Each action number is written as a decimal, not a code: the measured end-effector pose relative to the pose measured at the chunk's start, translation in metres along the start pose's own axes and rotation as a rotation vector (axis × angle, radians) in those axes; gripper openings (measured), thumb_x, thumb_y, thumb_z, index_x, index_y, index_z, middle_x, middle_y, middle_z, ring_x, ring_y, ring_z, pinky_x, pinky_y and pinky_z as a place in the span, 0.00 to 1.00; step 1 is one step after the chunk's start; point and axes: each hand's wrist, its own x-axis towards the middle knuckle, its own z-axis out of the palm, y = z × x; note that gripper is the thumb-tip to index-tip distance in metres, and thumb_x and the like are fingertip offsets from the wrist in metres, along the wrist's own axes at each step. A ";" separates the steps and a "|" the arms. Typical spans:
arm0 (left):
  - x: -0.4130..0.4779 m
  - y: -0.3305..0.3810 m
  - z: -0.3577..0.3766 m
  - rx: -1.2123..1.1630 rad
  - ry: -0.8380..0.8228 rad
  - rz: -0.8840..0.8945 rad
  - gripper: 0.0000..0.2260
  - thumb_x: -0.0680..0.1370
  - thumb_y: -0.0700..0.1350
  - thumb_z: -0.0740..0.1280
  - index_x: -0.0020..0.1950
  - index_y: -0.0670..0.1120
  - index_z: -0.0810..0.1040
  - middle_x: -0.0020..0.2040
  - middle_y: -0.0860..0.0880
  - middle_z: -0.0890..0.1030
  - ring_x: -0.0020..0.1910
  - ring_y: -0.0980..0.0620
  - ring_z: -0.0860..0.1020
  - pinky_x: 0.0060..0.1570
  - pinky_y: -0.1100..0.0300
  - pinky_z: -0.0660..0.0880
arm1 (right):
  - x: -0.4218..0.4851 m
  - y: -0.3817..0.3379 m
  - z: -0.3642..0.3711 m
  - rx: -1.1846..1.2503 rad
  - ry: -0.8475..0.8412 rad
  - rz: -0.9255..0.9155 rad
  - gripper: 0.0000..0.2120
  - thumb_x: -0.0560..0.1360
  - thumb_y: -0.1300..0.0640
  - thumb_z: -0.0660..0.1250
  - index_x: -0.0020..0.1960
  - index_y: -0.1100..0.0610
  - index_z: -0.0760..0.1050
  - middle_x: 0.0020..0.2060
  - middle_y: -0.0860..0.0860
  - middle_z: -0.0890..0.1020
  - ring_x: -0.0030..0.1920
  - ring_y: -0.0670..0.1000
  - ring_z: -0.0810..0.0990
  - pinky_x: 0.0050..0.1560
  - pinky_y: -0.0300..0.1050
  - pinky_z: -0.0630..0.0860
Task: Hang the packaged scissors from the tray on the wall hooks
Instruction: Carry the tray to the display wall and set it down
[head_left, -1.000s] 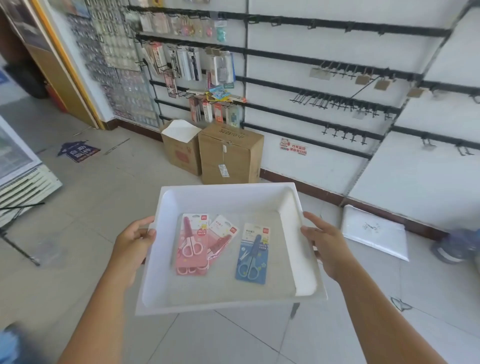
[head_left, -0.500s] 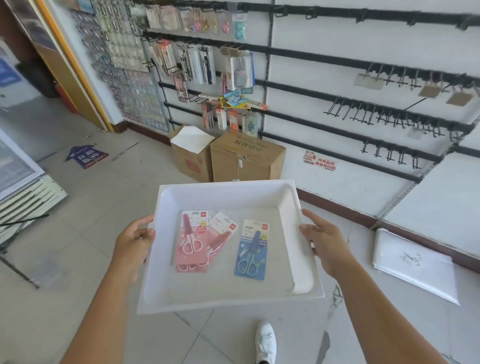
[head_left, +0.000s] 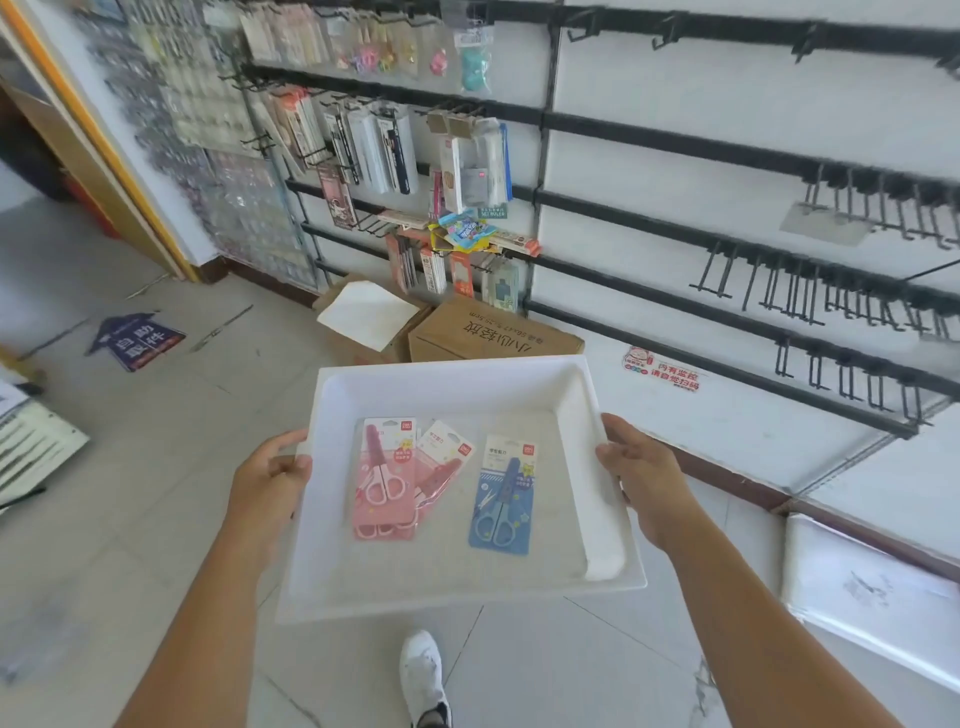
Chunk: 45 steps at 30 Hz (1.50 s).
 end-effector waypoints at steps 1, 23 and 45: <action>0.022 0.003 0.004 0.006 -0.019 0.006 0.15 0.80 0.36 0.64 0.63 0.51 0.79 0.48 0.43 0.81 0.43 0.45 0.76 0.41 0.54 0.71 | 0.015 -0.004 0.007 -0.009 0.014 0.008 0.18 0.82 0.62 0.63 0.67 0.46 0.77 0.49 0.50 0.87 0.47 0.52 0.84 0.43 0.46 0.76; 0.385 0.107 0.136 0.140 -0.344 0.131 0.14 0.81 0.38 0.64 0.62 0.54 0.76 0.44 0.49 0.76 0.39 0.53 0.74 0.38 0.58 0.71 | 0.271 -0.092 0.089 0.078 0.412 0.105 0.20 0.81 0.64 0.62 0.51 0.37 0.78 0.43 0.52 0.85 0.42 0.52 0.82 0.46 0.45 0.79; 0.546 0.081 0.236 0.308 -0.599 -0.075 0.13 0.82 0.38 0.64 0.63 0.54 0.75 0.52 0.48 0.80 0.47 0.53 0.79 0.38 0.57 0.75 | 0.395 -0.052 0.132 0.115 0.630 0.411 0.19 0.82 0.64 0.62 0.67 0.48 0.77 0.44 0.61 0.81 0.42 0.55 0.81 0.48 0.48 0.80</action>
